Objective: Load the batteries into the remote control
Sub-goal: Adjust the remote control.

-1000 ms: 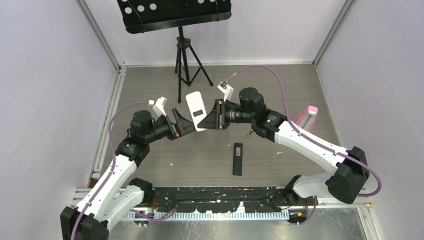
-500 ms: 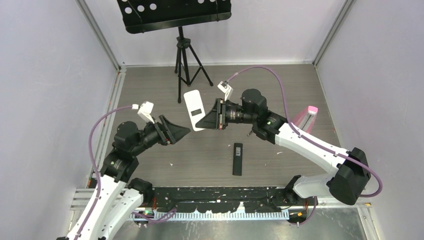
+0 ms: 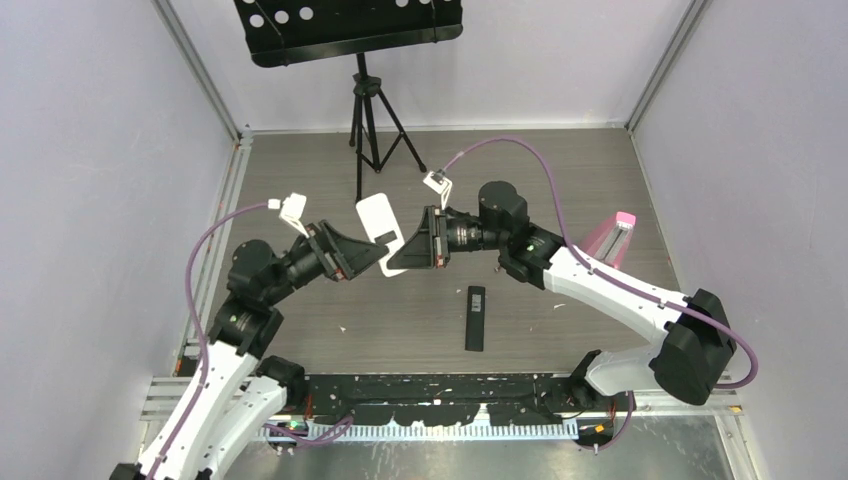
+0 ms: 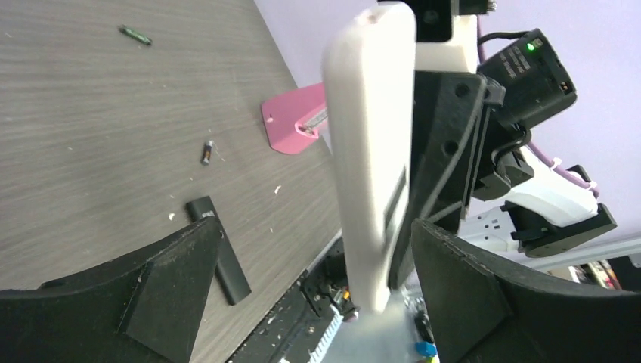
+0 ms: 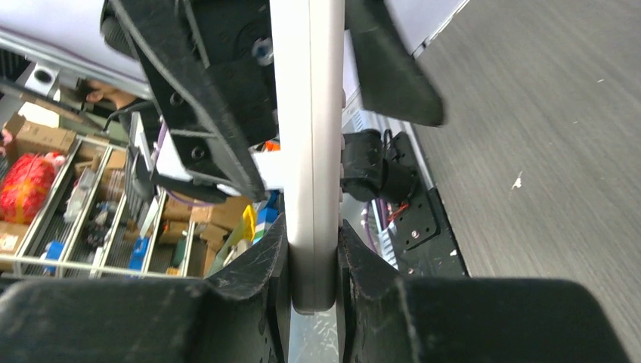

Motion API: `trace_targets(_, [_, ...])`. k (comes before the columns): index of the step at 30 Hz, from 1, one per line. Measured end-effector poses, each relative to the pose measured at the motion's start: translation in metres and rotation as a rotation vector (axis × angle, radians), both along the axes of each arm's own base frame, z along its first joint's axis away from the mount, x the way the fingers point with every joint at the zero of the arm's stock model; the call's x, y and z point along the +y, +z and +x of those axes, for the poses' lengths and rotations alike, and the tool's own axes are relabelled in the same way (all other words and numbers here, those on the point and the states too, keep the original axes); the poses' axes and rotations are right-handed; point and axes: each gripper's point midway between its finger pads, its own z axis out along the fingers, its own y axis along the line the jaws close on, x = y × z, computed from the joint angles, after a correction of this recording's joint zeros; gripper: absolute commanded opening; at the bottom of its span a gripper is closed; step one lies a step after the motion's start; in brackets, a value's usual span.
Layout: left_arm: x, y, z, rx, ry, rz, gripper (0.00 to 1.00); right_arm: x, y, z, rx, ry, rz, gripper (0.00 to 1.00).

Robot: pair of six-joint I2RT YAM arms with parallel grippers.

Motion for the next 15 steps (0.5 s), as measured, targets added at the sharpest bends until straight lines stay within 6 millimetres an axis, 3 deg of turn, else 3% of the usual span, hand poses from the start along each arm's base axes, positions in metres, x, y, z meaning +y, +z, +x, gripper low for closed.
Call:
trace_targets(3, [-0.010,-0.005,0.007,0.047,-0.041,-0.035,0.84,0.003,-0.004,-0.009,0.007,0.049,-0.003,0.00])
trace_targets(9, [-0.018,0.007,0.005,0.050,-0.096,-0.112,0.17,0.005,-0.009,-0.013,0.017,0.078,-0.013,0.01])
trace_targets(11, [-0.020,0.011,0.004,0.047,-0.114,-0.135,0.01,0.006,-0.012,-0.011,0.015,0.081,-0.017,0.00])
trace_targets(15, [-0.022,0.014,0.000,0.049,-0.138,-0.171,0.00,0.006,-0.009,-0.012,0.000,0.098,-0.002,0.00])
